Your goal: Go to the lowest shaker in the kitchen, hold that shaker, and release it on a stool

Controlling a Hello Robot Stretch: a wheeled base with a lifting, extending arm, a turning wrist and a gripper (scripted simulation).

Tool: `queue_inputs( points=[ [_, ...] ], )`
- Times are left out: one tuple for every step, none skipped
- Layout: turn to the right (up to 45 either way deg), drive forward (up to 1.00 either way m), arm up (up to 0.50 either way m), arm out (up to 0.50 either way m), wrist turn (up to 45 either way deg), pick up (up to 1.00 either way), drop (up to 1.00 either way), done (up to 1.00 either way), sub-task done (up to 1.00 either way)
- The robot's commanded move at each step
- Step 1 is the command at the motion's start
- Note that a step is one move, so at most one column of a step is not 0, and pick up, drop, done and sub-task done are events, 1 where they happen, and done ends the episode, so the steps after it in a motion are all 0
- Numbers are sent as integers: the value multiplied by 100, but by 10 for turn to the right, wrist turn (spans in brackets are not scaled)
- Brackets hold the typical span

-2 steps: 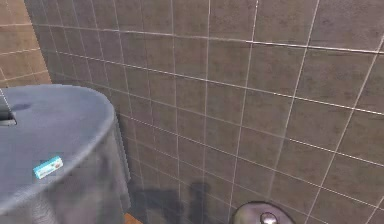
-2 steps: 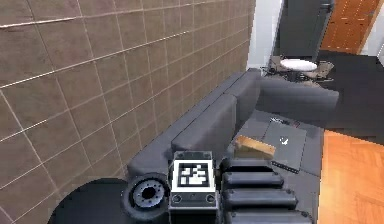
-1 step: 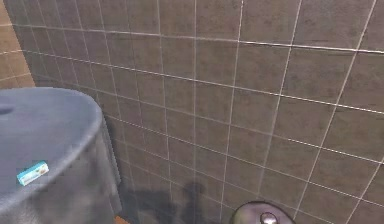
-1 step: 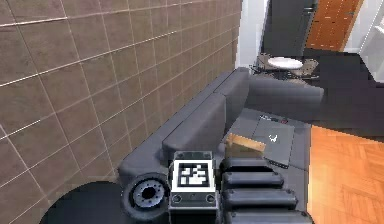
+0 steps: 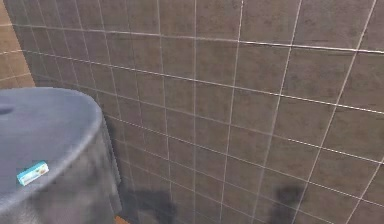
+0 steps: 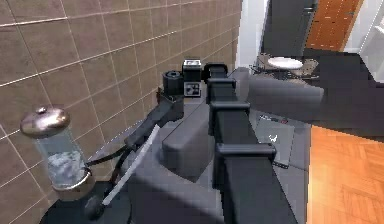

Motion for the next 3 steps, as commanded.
queue_inputs(
  points=[
    [0,0,0,0,390,0,0,0,0],
    [0,0,-2,0,0,0,0,0,0],
    [0,0,-32,0,0,0,0,0,0]
  ],
)
